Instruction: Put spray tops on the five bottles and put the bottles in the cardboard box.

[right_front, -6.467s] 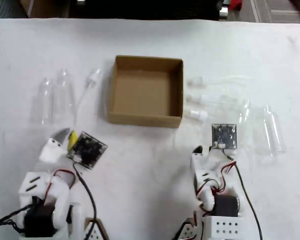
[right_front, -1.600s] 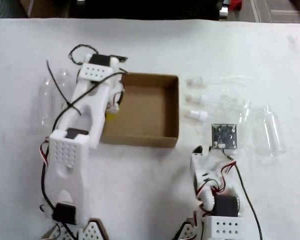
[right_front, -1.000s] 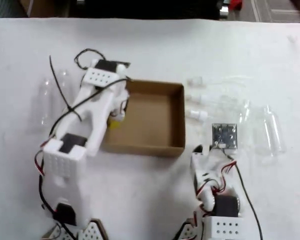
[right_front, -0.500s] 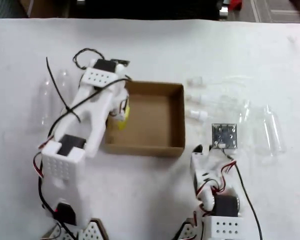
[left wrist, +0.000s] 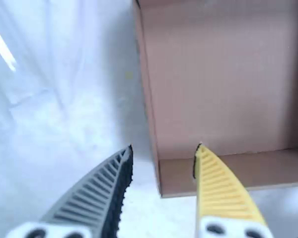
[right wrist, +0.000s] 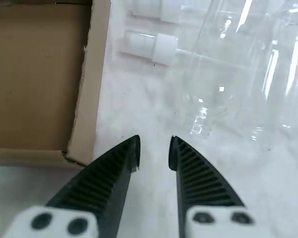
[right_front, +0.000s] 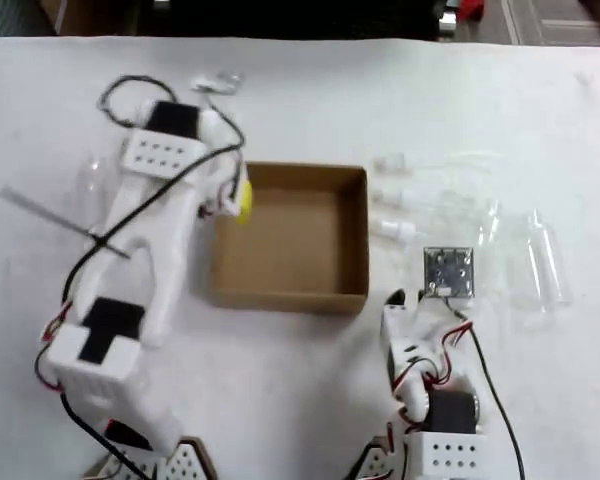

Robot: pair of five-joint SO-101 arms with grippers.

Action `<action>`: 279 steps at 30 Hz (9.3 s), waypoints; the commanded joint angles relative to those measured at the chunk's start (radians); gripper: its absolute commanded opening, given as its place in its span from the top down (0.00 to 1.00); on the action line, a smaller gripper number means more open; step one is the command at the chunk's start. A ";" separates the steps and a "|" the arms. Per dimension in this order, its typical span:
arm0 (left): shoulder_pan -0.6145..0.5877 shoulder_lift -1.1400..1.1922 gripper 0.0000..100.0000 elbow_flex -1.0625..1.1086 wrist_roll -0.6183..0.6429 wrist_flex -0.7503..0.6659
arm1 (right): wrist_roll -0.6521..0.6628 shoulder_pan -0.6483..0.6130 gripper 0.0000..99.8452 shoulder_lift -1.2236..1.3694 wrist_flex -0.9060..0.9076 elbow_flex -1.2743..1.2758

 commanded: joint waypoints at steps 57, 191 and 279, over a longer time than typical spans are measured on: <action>-0.334 0.593 0.73 -0.930 0.043 0.078 | 0.009 -0.004 0.91 -0.008 -0.015 0.011; 0.119 -0.808 0.96 1.252 -0.052 -1.668 | 0.011 -0.005 0.91 -0.010 -0.005 0.011; 0.077 -0.251 0.67 0.792 0.020 -1.326 | 0.011 -0.005 0.91 -0.010 -0.004 0.011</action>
